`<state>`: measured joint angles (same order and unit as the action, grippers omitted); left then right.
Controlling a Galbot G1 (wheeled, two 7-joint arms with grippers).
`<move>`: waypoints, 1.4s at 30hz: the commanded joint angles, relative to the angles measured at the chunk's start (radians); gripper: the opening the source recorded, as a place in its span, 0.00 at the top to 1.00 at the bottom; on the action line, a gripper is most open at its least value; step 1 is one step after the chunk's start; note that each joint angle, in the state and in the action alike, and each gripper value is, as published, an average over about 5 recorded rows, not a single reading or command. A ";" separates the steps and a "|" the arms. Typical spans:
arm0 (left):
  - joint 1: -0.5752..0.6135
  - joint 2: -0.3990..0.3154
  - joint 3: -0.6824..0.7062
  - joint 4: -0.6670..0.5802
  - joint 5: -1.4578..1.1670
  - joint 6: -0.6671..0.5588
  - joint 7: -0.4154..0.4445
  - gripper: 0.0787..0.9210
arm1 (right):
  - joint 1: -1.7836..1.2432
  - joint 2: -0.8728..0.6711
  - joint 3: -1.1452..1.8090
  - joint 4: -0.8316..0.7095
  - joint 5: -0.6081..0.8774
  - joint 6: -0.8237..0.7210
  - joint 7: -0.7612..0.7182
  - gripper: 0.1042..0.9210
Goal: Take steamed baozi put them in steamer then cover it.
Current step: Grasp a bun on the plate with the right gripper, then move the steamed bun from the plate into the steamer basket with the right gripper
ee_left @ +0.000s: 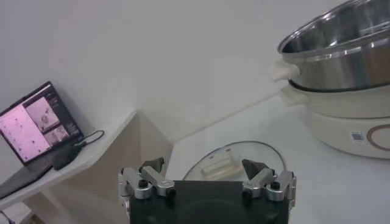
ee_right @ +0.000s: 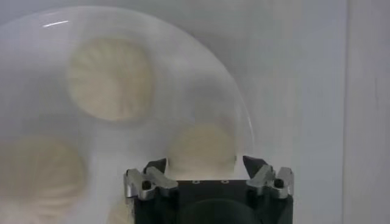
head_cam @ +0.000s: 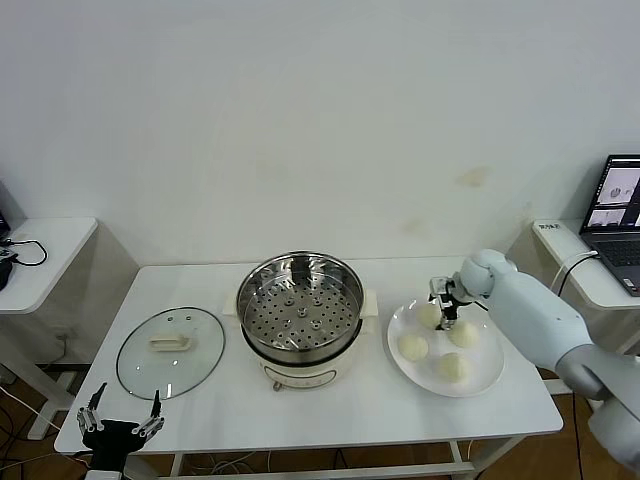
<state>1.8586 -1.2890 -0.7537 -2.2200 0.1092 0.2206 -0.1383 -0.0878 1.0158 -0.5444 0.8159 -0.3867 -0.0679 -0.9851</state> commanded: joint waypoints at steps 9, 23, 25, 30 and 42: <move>-0.006 0.002 0.003 0.005 -0.001 0.000 -0.001 0.12 | 0.012 -0.014 -0.031 0.033 0.020 -0.025 -0.040 0.35; -0.013 0.017 0.010 0.003 -0.002 0.001 0.000 0.12 | 0.218 -0.201 -0.224 0.337 0.269 -0.112 -0.096 0.37; -0.014 0.020 0.012 0.003 -0.003 0.001 0.000 0.12 | 0.278 -0.226 -0.263 0.379 0.316 -0.122 -0.102 0.37; -0.018 0.029 0.016 0.003 -0.005 0.002 0.001 0.12 | 0.452 -0.248 -0.375 0.452 0.445 -0.136 -0.108 0.37; -0.044 0.054 0.007 0.016 -0.024 0.011 0.005 0.12 | 0.730 -0.021 -0.558 0.439 0.614 -0.118 -0.058 0.37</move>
<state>1.8152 -1.2354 -0.7475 -2.2052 0.0849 0.2315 -0.1336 0.4532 0.8901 -0.9799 1.2101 0.0960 -0.1821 -1.0616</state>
